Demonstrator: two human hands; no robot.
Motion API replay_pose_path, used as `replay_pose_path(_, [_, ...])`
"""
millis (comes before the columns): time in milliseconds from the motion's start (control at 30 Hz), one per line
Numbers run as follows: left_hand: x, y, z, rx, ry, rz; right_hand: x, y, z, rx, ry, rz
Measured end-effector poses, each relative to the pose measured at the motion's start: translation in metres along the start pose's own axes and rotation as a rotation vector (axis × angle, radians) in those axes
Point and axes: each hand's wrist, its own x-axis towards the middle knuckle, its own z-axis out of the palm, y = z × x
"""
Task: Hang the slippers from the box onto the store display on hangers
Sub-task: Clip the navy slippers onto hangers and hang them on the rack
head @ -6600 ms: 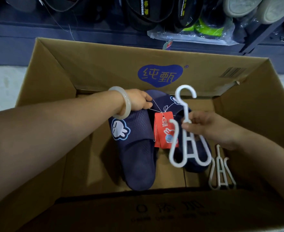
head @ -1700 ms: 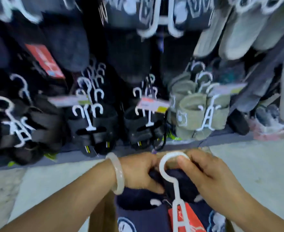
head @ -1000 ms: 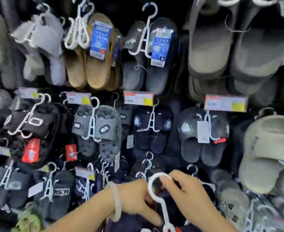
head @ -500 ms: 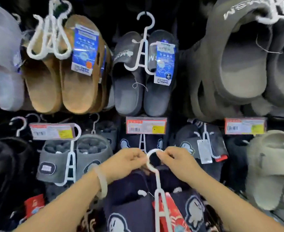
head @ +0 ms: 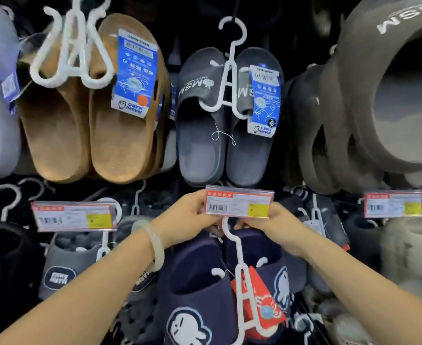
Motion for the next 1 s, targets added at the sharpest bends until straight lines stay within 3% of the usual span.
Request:
replay_pose_path(100, [0.0,0.002,-0.001,0.053,-0.056,-0.017,0.002,0.0,0.006,0.052,0.058,-0.044])
replay_pose_path(267, [-0.005,-0.001,-0.006,0.057,0.024,0.043,0.002,0.002,0.004,0.046,0.134,-0.207])
replay_pose_path(400, [0.002,-0.006,-0.009,0.028,0.073,0.03,0.01,0.0,0.001,-0.106,0.149,-0.296])
replay_pose_path(567, [0.02,-0.024,-0.007,0.193,-0.019,-0.089,0.031,0.026,0.001,-0.181,0.131,-0.048])
replay_pose_path(700, [0.025,-0.032,-0.012,0.358,-0.018,-0.12,0.038,0.029,0.001,-0.146,0.146,-0.004])
replay_pose_path(867, [0.024,-0.053,-0.02,0.433,-0.04,-0.235,0.042,0.031,-0.004,-0.203,0.092,-0.077])
replay_pose_path(1000, [0.03,-0.061,-0.016,0.411,-0.091,-0.225,0.038,0.036,-0.004,-0.3,-0.173,-0.034])
